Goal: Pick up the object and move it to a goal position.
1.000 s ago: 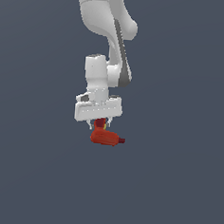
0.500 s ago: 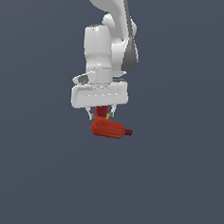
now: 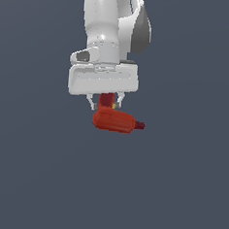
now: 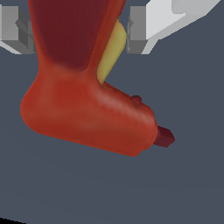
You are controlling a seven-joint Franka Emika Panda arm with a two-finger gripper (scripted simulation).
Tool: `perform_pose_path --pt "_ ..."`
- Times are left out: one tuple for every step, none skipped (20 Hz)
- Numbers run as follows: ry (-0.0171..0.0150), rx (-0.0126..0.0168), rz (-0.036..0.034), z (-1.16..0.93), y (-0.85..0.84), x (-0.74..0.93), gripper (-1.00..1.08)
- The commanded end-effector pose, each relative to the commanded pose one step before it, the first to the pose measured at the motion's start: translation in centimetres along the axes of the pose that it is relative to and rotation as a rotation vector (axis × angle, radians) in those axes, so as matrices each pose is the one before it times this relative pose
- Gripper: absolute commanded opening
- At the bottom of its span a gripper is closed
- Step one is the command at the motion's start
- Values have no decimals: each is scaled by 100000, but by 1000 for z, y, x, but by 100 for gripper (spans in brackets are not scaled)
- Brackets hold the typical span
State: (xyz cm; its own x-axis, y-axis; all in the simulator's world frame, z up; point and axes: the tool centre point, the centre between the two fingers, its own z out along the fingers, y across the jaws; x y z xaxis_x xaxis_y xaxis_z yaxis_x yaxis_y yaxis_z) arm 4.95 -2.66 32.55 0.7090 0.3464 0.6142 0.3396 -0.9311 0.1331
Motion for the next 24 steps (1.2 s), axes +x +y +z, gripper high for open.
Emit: perform_pose_path --pt "415 -36 -112 -1399 157 1702 -100" --pt "44 50 19 -497 65 599 -100" --pt "46 46 22 -498 67 601 -100" --pt "49 42 25 -498 70 599 -100" --pt "36 26 20 -487 69 592 -100" --pt "52 30 33 -485 76 577 -100" --pt "53 19 40 -472 81 556 -100" --pt "0 0 0 -424 55 546 -100" --pt "70 1 68 -460 104 521 -100" --pt "0 0 0 -397 56 524 -100" --pt "58 -34 86 -431 121 484 -100" --pt "26 -33 55 -378 95 453 -100" --pt "20 -39 53 -344 91 414 -100" --pt "0 0 0 -286 44 388 -100" --pt "20 -61 73 -287 100 327 -100" --pt "11 -45 51 -243 79 292 -100" --pt "0 0 0 -187 33 266 -100" --pt "10 -44 52 -174 73 211 -100" --pt "0 0 0 -119 27 185 -100" --pt "13 -39 55 -106 69 129 -100" --pt "0 0 0 -53 20 105 -100" --pt "0 0 0 -25 16 67 -100" --pt "0 0 0 -6 10 34 -100" --pt "0 0 0 0 3 9 -100"
